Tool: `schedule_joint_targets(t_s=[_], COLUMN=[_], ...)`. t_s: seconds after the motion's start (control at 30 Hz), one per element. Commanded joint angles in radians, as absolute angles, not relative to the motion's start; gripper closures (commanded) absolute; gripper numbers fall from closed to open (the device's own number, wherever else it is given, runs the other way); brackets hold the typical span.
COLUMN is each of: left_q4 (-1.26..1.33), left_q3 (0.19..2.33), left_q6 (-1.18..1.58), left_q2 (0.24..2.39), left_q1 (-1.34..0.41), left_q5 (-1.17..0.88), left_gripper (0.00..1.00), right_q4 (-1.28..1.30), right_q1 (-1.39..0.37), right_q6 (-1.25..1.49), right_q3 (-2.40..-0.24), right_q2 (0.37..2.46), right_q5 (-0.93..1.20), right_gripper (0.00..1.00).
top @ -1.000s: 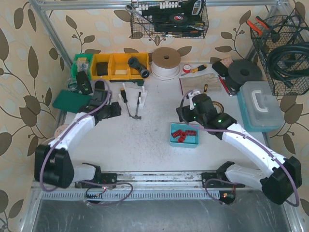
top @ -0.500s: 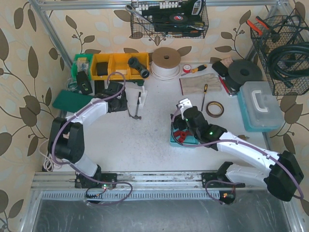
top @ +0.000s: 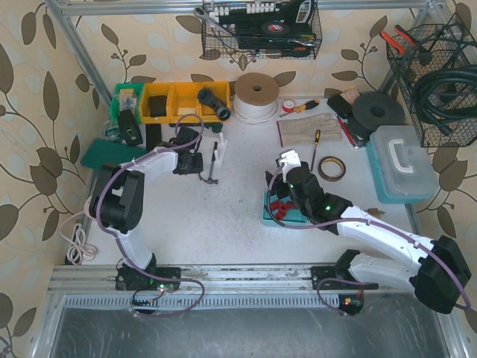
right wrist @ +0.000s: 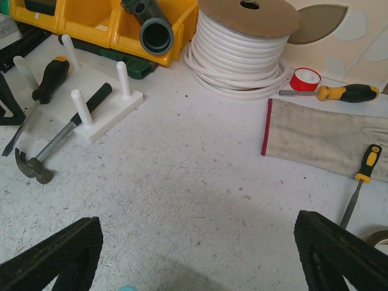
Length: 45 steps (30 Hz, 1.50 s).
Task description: Install the large spring
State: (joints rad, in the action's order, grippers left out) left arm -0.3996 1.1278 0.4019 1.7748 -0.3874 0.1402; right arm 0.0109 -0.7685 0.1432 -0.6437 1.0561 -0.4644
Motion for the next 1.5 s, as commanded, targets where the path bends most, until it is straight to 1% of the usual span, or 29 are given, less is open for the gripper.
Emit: schedule_joint_targets(t_s=[0.0, 0.3, 0.67, 0.8, 1.13, 1.47], left_q4=[-0.373, -0.414, -0.418, -0.424, -0.42, -0.41], left_q3=[1.199, 1.269, 1.275, 1.277, 1.258, 1.225], left_q6=[0.428, 0.432, 0.445, 0.44, 0.416, 0.387], left_q2=[1.799, 1.878, 1.933, 1.932, 1.892, 1.811], left_q1=[-0.396, -0.403, -0.403, -0.403, -0.405, -0.405], left_q5=[0.116, 0.117, 0.12, 0.118, 0.104, 0.076], left_gripper=[0.63, 0.66, 0.69, 0.73, 0.99, 1.0], right_q4=[-0.012, -0.012, -0.012, -0.009, 0.0, 0.002], right_q1=[-0.775, -0.775, -0.775, -0.775, -0.775, -0.775], right_q6=[0.14, 0.136, 0.14, 0.145, 0.151, 0.15], right_q3=[-0.632, -0.63, -0.63, -0.634, -0.641, -0.637], right_q2=[1.057, 1.049, 1.051, 1.059, 1.066, 1.056], right_q5=[-0.486, -0.489, -0.504, -0.502, -0.521, -0.544], right_gripper=[0.14, 0.14, 0.14, 0.14, 0.15, 0.15])
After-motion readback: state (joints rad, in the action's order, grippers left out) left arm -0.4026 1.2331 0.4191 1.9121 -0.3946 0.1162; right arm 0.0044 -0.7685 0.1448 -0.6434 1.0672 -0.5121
